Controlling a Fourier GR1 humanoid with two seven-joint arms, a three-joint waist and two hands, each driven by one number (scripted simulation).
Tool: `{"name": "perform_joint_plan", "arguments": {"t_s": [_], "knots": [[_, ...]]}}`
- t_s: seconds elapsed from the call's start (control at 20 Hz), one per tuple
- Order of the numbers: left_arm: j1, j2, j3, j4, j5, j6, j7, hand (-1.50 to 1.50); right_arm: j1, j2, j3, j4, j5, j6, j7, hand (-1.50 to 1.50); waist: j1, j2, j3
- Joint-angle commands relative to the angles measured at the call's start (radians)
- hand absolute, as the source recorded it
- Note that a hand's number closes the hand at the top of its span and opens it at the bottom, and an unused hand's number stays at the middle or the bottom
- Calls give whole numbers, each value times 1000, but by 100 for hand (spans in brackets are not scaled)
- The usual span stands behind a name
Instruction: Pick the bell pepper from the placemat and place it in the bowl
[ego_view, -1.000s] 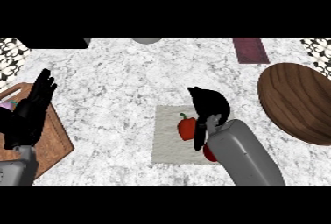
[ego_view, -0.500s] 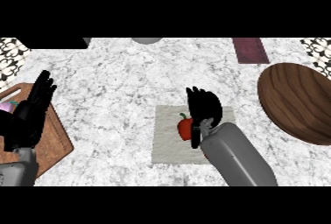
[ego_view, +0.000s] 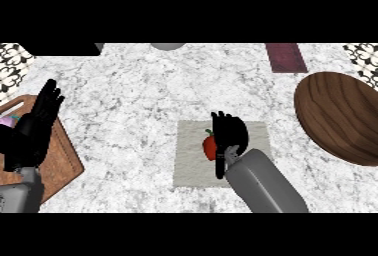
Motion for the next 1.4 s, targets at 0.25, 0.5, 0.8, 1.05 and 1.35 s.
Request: {"name": "perform_joint_plan", "arguments": {"t_s": [0.25, 0.5, 0.8, 1.05, 1.35], "knots": [[-7, -39, 14, 60, -30, -25, -69, 0, -58, 3, 38, 154, -36, -114, -2, -150, 3, 1, 0], [-56, -38, 36, 58, -46, -10, -24, 0, -16, 3, 41, 154, -74, -122, -19, 150, 0, 1, 0], [-60, -27, 44, 45, -34, -39, 13, 0, -120, 3, -7, 378, -50, -213, -256, 150, 6, 3, 0], [-74, -46, 21, 16, -58, -24, 51, 0, -133, 2, 91, 375, -141, -287, -193, 150, 10, 2, 0], [-9, -68, 18, -54, -70, -13, 57, 0, -125, -24, 44, 314, 0, -354, -201, 150, -3, -2, 0]]}}
